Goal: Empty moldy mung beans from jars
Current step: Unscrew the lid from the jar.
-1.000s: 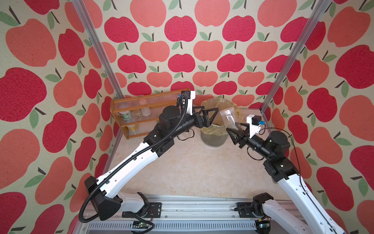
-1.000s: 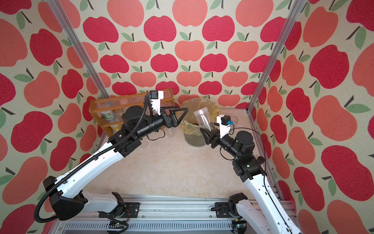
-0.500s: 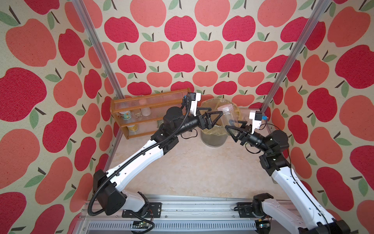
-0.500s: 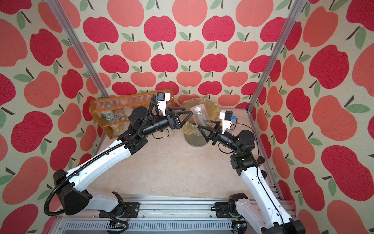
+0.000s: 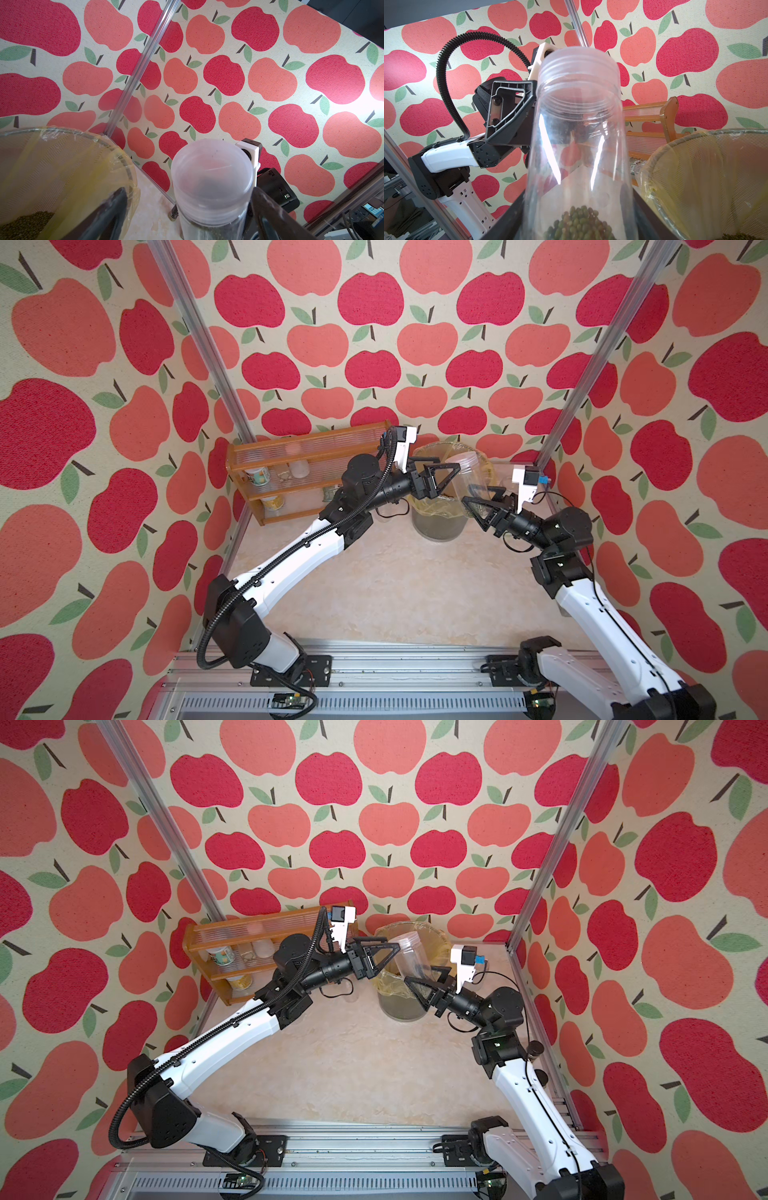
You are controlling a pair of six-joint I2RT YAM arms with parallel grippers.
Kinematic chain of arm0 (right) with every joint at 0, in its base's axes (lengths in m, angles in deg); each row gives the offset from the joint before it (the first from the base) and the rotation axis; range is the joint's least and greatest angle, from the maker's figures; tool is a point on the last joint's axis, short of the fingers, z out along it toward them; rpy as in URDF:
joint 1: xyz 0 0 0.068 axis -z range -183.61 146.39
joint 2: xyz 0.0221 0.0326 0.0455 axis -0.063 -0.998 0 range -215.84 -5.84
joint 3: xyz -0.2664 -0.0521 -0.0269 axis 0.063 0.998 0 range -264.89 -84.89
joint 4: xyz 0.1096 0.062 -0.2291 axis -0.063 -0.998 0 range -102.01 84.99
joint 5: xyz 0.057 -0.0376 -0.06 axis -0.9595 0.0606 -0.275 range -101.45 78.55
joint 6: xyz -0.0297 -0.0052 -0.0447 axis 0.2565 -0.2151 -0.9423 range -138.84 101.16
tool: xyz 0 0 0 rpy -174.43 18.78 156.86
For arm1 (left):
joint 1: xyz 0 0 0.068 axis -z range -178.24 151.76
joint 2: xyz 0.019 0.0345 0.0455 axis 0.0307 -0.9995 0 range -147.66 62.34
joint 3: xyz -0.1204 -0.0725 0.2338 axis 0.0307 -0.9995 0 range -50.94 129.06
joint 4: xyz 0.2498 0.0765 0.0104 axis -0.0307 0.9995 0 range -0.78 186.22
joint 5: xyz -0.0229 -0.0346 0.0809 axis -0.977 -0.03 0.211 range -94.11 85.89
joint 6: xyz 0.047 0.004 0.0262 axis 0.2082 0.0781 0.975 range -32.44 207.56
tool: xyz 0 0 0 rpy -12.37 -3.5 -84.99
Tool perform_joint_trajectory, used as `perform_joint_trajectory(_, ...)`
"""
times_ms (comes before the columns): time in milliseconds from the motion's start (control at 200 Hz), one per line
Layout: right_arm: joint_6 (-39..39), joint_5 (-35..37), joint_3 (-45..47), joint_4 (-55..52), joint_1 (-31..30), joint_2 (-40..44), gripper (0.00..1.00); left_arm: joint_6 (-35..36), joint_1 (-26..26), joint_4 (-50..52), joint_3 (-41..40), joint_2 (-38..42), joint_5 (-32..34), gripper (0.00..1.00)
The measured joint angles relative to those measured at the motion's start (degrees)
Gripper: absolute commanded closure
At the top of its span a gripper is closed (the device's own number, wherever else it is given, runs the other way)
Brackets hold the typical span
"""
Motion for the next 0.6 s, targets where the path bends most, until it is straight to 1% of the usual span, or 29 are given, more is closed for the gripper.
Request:
perform_joint_trajectory(130, 0.2, 0.0, 0.0, 0.2, 0.0, -0.3, 0.61, 0.0, 0.0, 0.2, 0.9, -1.0, -1.2, 0.07)
perform_joint_trajectory(230, 0.3, 0.0, 0.0, 0.5, 0.0, -0.3, 0.61, -0.1, -0.4, 0.7, 1.9, -1.6, -2.3, 0.12)
perform_joint_trajectory(390, 0.5, 0.0, 0.0, 0.6, 0.0, -0.7, 0.62, -2.2, -1.6, -1.1, 2.0, -2.5, -4.7, 0.13)
perform_joint_trajectory(600, 0.6, 0.0, 0.0, 0.6, 0.0, -1.1, 0.62, -3.7, -1.7, -1.7, 4.0, -4.8, -6.8, 0.14)
